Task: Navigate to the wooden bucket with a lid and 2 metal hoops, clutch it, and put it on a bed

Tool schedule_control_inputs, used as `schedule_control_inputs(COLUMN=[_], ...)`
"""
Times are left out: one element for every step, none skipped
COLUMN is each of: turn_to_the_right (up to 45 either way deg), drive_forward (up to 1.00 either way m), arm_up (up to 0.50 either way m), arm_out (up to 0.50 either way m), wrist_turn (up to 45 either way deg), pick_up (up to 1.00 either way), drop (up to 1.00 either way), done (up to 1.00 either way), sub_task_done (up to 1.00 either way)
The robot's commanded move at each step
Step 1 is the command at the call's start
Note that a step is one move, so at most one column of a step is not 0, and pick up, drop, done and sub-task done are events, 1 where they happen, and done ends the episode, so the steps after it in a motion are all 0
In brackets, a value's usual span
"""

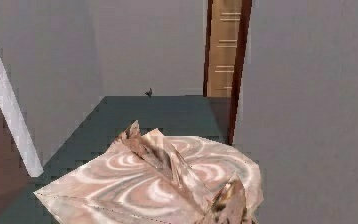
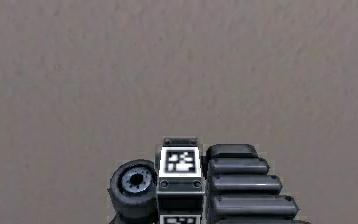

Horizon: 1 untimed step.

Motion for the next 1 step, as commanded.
schedule_control_inputs(turn_to_the_right=[-3.0], drive_forward=[0.00], arm_up=[0.00], arm_out=[0.00], wrist_turn=[0.0], pick_up=[0.00], drop=[0.00], done=[0.00], sub_task_done=[0.00])
